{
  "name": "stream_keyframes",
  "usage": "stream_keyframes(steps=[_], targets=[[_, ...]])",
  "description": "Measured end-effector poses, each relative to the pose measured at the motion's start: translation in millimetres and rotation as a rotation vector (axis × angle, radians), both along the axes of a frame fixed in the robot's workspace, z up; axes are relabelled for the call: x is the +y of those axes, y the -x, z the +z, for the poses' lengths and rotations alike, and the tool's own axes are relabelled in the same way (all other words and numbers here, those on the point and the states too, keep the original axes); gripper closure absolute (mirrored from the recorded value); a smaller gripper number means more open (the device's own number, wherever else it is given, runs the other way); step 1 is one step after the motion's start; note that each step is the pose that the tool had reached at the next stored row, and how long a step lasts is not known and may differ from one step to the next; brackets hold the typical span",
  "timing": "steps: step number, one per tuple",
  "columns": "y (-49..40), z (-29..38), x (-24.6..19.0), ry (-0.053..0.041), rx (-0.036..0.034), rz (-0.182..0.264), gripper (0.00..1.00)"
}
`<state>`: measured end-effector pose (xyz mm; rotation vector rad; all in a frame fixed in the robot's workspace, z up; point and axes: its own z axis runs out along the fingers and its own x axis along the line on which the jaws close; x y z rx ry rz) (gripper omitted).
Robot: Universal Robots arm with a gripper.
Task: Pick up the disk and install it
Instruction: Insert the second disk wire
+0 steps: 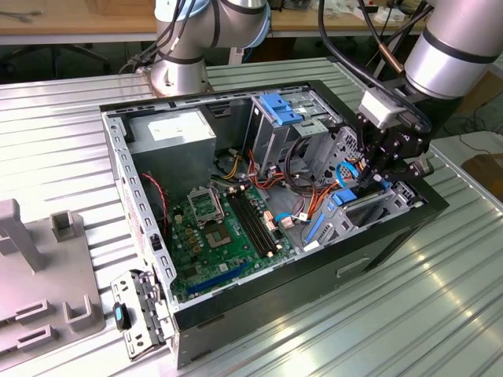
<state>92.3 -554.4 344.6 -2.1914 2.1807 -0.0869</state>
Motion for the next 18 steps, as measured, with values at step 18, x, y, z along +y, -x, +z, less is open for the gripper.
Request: stream_keyframes(steps=[18], targets=[[0.0, -9.3, -0.1, -0.0001, 0.0, 0.0, 0.82]])
